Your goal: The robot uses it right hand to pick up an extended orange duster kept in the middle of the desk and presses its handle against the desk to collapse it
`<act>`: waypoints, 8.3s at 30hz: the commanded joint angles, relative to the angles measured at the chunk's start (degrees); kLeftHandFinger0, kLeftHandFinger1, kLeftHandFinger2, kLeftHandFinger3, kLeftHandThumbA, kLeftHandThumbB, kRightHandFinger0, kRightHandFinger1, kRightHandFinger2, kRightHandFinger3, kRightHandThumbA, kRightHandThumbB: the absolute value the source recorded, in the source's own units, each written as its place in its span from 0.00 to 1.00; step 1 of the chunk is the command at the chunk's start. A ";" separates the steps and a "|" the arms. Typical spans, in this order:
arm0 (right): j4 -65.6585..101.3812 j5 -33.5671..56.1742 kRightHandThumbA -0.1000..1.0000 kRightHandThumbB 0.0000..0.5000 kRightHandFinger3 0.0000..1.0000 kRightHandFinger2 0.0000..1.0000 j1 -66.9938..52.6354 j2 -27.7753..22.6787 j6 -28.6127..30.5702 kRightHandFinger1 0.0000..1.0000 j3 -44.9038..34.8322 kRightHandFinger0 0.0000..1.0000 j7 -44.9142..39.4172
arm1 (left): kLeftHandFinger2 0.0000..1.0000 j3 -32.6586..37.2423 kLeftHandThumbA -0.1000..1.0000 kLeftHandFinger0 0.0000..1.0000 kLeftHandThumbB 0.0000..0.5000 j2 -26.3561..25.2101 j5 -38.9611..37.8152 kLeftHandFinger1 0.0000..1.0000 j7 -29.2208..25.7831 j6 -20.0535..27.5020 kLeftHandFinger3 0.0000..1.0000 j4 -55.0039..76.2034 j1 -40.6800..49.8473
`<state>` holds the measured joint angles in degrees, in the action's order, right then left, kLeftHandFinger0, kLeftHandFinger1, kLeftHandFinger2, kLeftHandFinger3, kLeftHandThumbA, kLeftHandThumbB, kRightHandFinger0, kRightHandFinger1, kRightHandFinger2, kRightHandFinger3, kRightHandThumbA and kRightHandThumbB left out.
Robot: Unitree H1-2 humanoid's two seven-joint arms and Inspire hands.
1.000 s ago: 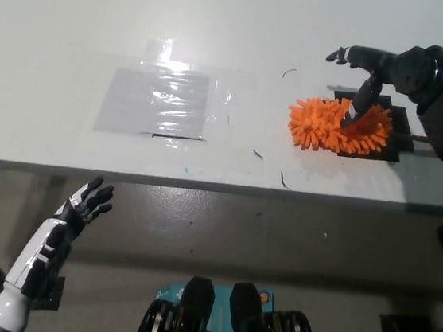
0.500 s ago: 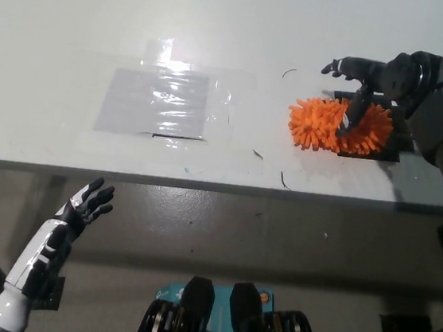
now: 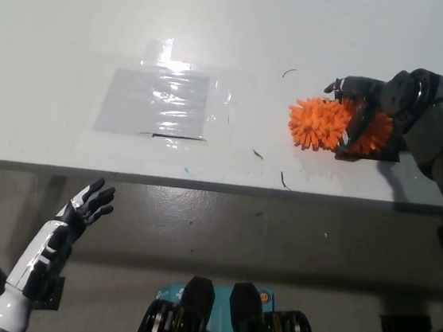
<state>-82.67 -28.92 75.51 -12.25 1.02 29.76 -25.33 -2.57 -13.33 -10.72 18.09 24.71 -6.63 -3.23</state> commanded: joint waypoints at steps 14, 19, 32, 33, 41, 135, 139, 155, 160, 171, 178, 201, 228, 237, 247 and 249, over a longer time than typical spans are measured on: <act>0.76 0.04 0.00 0.29 0.65 0.90 -0.35 -0.82 6.07 0.52 -3.05 0.10 28.29 | 1.00 -0.03 1.00 1.00 0.65 -0.86 -0.27 1.00 0.15 1.81 1.00 1.30 -1.38; 0.53 0.93 0.00 0.29 0.95 0.99 -0.13 -1.20 6.70 0.59 -3.92 0.12 28.85 | 1.00 0.05 1.00 1.00 0.60 -0.92 -0.11 1.00 0.22 1.99 1.00 1.26 -1.58; 0.44 2.05 0.00 0.28 0.99 0.94 0.12 -2.98 8.69 0.53 -6.11 0.04 31.65 | 1.00 -0.08 1.00 1.00 0.62 -1.13 -0.69 1.00 0.39 1.72 1.00 1.00 -2.21; 0.44 2.12 0.00 0.28 1.00 0.95 0.12 -3.03 8.77 0.54 -6.32 0.04 31.70 | 1.00 -0.08 1.00 1.00 0.62 -1.13 -0.67 1.00 0.39 1.72 1.00 1.02 -2.14; 2.76 7.76 0.00 0.27 0.80 0.78 4.69 -4.92 16.43 0.42 -15.25 0.00 35.66 | 1.00 -0.24 1.00 1.00 0.63 -1.13 -0.88 1.00 0.34 1.88 1.00 0.82 -2.11; 4.28 21.69 0.14 0.39 0.01 0.32 -13.02 7.17 25.91 0.14 -24.09 0.00 45.96 | 1.00 -1.78 1.00 1.00 0.57 0.45 -0.89 1.00 1.34 2.22 1.00 1.21 0.26; 1.20 19.50 0.03 0.30 0.01 0.30 -13.15 6.49 20.66 0.11 -19.56 0.00 39.47 | 1.00 -1.87 1.00 1.00 0.57 0.34 -0.73 1.00 1.13 2.22 1.00 1.49 0.21; -1.43 15.48 0.21 0.11 0.22 0.38 -14.31 3.97 2.88 0.18 -11.28 0.00 30.97 | 1.00 -2.11 1.00 1.00 0.57 0.22 -0.91 1.00 1.33 2.22 1.00 1.16 -0.16; -1.72 14.87 0.13 0.09 0.56 0.64 -14.28 2.61 -0.72 0.44 -9.64 0.17 27.83 | 1.00 -2.43 1.00 1.00 0.59 0.17 -0.21 1.00 0.71 2.22 1.00 1.40 -0.23; -1.62 13.50 0.15 0.03 0.73 0.55 -16.20 -1.34 -2.65 0.47 -7.13 0.34 25.33 | 1.00 -2.49 1.00 1.00 0.58 0.04 -1.33 1.00 1.01 2.22 1.00 1.16 -0.12; -0.13 16.27 0.15 0.18 0.17 0.16 -14.27 -2.39 3.33 0.11 -10.72 0.00 32.11 | 1.00 -2.58 1.00 1.00 0.60 0.24 -0.78 1.00 0.69 2.22 1.00 1.35 1.15; 6.48 3.87 0.02 0.29 0.79 0.65 4.96 -6.11 14.08 0.34 -0.49 0.03 27.94 | 1.00 -2.25 1.00 1.00 0.66 0.50 -0.64 1.00 -0.25 2.02 1.00 2.72 3.11; 11.29 9.59 1.00 0.79 1.00 1.00 3.75 -7.91 9.07 1.00 -5.25 1.00 -5.25 | 1.00 -3.02 1.00 1.00 0.62 0.76 -1.75 1.00 -0.14 2.22 1.00 2.43 3.33; 55.99 27.53 1.00 0.88 1.00 1.00 -3.13 -13.10 -3.69 1.00 -24.48 1.00 -9.75 | 1.00 -2.79 1.00 1.00 0.64 0.90 -1.95 1.00 0.07 2.21 1.00 2.25 3.88; 103.12 39.87 1.00 0.81 1.00 1.00 -18.08 -10.99 -12.68 1.00 -38.61 1.00 2.06 | 1.00 -1.80 1.00 1.00 0.63 0.81 -1.65 1.00 0.77 1.91 1.00 1.44 3.24; 110.00 42.20 1.00 0.80 1.00 1.00 -21.97 -10.44 -10.76 1.00 -39.27 1.00 4.22 | 1.00 -1.57 1.00 1.00 0.64 0.61 -1.89 1.00 1.05 1.05 1.00 0.99 1.96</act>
<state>-33.23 -15.19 58.26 -19.64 1.67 10.31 -29.04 -4.59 -11.83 -11.01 18.64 24.87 -6.98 0.02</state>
